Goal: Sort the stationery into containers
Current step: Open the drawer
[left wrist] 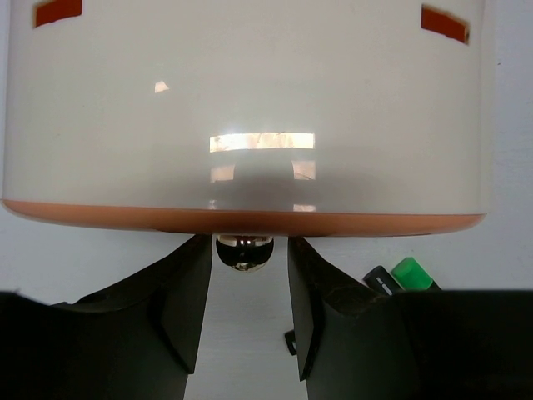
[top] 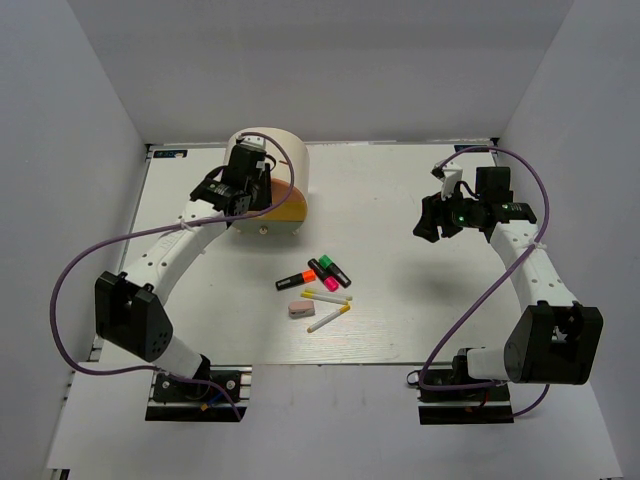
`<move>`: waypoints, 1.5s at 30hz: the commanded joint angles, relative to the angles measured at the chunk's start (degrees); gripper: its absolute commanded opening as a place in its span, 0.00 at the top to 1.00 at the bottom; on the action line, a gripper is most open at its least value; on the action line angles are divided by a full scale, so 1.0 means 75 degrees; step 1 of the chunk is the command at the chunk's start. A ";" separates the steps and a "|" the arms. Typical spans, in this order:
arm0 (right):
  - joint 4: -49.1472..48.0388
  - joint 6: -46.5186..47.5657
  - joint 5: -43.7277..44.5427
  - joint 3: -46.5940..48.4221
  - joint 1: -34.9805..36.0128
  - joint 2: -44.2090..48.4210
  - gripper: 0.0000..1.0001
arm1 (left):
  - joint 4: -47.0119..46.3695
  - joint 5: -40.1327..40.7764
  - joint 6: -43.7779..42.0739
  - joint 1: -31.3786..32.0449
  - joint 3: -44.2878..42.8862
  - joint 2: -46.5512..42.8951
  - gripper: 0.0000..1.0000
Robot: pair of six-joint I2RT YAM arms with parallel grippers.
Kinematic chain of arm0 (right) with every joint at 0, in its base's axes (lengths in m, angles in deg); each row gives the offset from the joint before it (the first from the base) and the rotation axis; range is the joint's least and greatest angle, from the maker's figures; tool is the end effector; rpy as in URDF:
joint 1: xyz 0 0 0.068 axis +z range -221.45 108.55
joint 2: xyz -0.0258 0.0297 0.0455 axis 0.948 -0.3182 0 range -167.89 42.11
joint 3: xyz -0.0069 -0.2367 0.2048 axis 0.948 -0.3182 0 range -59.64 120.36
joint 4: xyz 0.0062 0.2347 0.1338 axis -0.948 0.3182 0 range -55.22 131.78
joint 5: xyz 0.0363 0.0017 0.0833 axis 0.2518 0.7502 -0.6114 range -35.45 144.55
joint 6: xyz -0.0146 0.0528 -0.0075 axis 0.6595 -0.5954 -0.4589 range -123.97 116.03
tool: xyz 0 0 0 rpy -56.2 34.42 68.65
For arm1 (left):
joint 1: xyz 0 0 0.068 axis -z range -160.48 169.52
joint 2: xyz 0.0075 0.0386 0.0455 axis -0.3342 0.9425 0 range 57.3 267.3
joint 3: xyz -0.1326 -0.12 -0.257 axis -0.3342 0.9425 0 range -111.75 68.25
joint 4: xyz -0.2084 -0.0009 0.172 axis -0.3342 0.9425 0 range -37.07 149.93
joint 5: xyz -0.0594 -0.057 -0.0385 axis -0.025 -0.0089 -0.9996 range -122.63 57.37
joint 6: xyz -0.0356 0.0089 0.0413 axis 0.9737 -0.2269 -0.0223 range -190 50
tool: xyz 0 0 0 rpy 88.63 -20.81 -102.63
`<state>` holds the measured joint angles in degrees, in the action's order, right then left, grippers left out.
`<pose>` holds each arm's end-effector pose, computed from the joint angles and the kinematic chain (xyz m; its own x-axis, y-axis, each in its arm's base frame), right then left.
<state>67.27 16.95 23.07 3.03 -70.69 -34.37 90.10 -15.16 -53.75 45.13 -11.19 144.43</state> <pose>0.2828 0.0234 0.3313 -0.5424 -0.3118 -0.7801 -0.6057 0.7886 0.1059 0.3139 -0.1379 0.3666 -0.6723 0.0262 -0.7398 0.0334 0.9994 0.0049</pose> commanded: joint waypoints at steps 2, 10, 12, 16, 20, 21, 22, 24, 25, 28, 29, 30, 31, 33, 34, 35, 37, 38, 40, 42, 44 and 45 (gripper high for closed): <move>-0.0184 -0.0072 -0.0009 0.0128 -0.0007 0.0073 0.35 | -0.0292 0.0178 -0.0057 -0.0039 0.0022 0.0007 0.48; -0.0207 -0.0072 -0.0021 0.0104 -0.0007 0.0074 0.35 | -0.0292 0.0318 -0.0057 -0.0039 -0.0143 0.0007 0.59; -0.0195 -0.0072 -0.0021 0.0104 -0.0018 0.0085 0.35 | -0.0292 0.0388 0.0012 -0.0039 -0.0143 0.0007 0.60; -0.0184 -0.0083 -0.0021 0.0081 -0.0007 0.0085 0.35 | -0.0292 0.0389 0.0083 -0.0039 -0.0143 0.0007 0.65; -0.0207 -0.0072 -0.0021 0.0057 -0.0018 0.0109 0.35 | -0.0292 0.0389 0.0083 -0.0039 -0.0143 0.0007 0.75; -0.0207 -0.0072 -0.0021 0.0046 0.0005 0.0132 0.35 | -0.0292 0.0308 0.0083 -0.0039 -0.0143 0.0007 0.78; -0.0219 -0.0072 -0.0021 0.0046 0.0005 0.0120 0.35 | -0.0292 0.0307 0.0083 -0.0039 -0.0073 -0.0074 0.78; -0.0196 -0.0060 -0.0009 0.0057 -0.0018 0.0132 0.35 | -0.0361 0.0144 0.0083 -0.0039 0.0103 -0.0191 0.81; -0.0184 -0.0060 -0.0009 0.0057 -0.0007 0.0120 0.35 | -0.0362 0.0143 0.0083 -0.0039 0.0208 -0.0308 0.81; -0.0184 -0.0060 -0.0009 0.0022 -0.0007 0.0132 0.35 | -0.0362 0.0072 0.0165 -0.0039 0.0396 -0.0577 0.81; -0.0195 -0.0037 -0.0009 0.0011 -0.0007 0.0132 0.35 | -0.0281 0.0072 0.0235 -0.0039 0.0397 -0.0579 0.81; -0.0195 -0.0048 -0.0009 0.0011 -0.0018 0.0132 0.35 | -0.0280 0.0072 0.0236 -0.0039 0.0478 -0.0695 0.82; -0.0195 -0.0048 -0.0032 0.0011 -0.0007 0.0109 0.35 | -0.0280 0.0003 0.0236 -0.0039 0.0560 -0.0696 0.82; -0.0195 -0.0048 -0.0068 0.0046 -0.0007 0.0109 0.35 | -0.0187 -0.0068 0.0236 -0.0039 0.0642 -0.0894 0.82; -0.0195 -0.0048 -0.0079 0.0046 -0.0007 0.0097 0.35 | -0.0186 -0.0138 0.0236 -0.0039 0.0735 -0.0895 0.82; -0.0184 -0.0048 -0.0079 0.0081 -0.0018 0.0085 0.35 | -0.0186 -0.0139 0.0236 -0.0039 0.0736 -0.1011 0.82; -0.0149 -0.0025 -0.0103 0.0104 -0.0018 0.0085 0.35 | -0.0186 -0.0243 0.0306 -0.0039 0.0970 -0.1234 0.82; -0.0148 -0.0013 -0.0114 0.0104 -0.0007 0.0074 0.35 | -0.0186 -0.0244 0.0306 -0.0039 0.1064 -0.1304 0.82; -0.0102 0.0010 -0.0161 0.0116 0.0005 0.0062 0.35 | -0.0104 -0.0384 0.0306 -0.0039 0.1065 -0.1398 0.82; -0.0102 -0.0013 -0.0231 0.0139 0.0005 0.0062 0.35 | -0.0034 -0.0385 0.0306 -0.0039 0.1216 -0.1493 0.82; -0.0102 0.0010 -0.0278 0.0128 -0.0019 0.0038 0.35 | 0.0036 -0.0467 0.0306 -0.0039 0.1286 -0.1586 0.82; -0.0078 0.0010 -0.0279 0.0151 -0.0019 0.0003 0.35 | 0.0036 -0.0536 0.0306 -0.0039 0.1380 -0.1691 0.82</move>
<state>67.29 17.04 22.63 3.03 -70.69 -34.37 88.92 -17.23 -52.35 45.13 -2.05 134.86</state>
